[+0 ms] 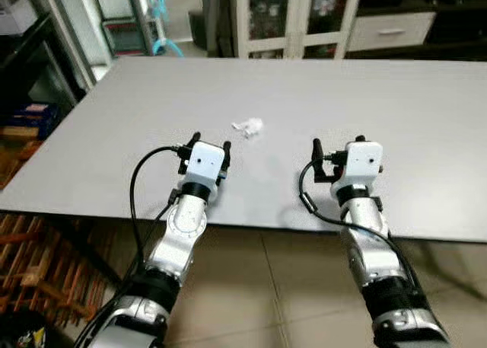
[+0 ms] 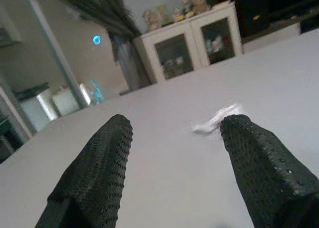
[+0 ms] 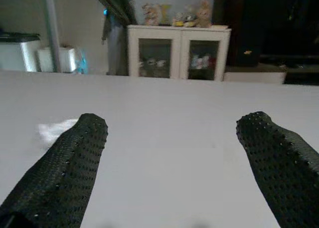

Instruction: Picking trash to rubbish bin

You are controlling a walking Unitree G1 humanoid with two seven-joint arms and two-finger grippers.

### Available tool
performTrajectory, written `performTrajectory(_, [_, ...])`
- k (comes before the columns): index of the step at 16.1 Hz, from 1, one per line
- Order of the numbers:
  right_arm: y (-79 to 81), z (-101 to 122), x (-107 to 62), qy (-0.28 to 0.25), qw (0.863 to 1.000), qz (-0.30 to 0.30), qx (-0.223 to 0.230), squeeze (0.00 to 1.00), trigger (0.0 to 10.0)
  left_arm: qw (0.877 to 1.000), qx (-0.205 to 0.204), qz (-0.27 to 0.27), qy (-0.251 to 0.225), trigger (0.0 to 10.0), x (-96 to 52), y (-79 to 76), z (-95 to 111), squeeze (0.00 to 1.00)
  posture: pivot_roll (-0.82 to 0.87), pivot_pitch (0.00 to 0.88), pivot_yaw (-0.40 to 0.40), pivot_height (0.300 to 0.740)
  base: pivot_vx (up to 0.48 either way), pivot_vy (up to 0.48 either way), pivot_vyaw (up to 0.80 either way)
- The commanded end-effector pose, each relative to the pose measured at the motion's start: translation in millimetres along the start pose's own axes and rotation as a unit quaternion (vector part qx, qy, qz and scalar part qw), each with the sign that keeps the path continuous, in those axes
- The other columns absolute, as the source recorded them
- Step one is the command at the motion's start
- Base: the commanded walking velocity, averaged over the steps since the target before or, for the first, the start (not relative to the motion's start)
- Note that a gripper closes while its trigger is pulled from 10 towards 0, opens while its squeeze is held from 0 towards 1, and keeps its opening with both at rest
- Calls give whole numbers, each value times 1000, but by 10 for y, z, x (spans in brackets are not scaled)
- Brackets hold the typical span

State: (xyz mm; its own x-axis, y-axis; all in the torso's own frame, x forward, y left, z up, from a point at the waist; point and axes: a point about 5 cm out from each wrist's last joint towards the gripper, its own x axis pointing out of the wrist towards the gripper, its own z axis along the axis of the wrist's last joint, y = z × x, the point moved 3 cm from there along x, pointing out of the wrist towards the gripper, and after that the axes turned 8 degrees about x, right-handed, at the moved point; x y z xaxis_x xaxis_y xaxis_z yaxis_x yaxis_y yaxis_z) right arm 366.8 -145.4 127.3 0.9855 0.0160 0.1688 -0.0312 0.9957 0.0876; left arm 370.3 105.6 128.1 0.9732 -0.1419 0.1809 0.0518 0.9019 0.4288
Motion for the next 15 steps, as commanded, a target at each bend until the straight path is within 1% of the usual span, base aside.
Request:
performTrajectory(1, [54, 14, 1, -3, 1000, 9, 1, 0, 10000, 1000, 3, 5, -1, 10000, 19, 49, 10, 0, -34, 57, 39, 740, 360, 0, 0])
performTrajectory(15, [64, 5, -2, -3, 1000, 10, 2, 0, 10000, 1000, 4, 4, -2, 10000, 32, 46, 23, 0, -36, 49, 42, 740, 361, 0, 0])
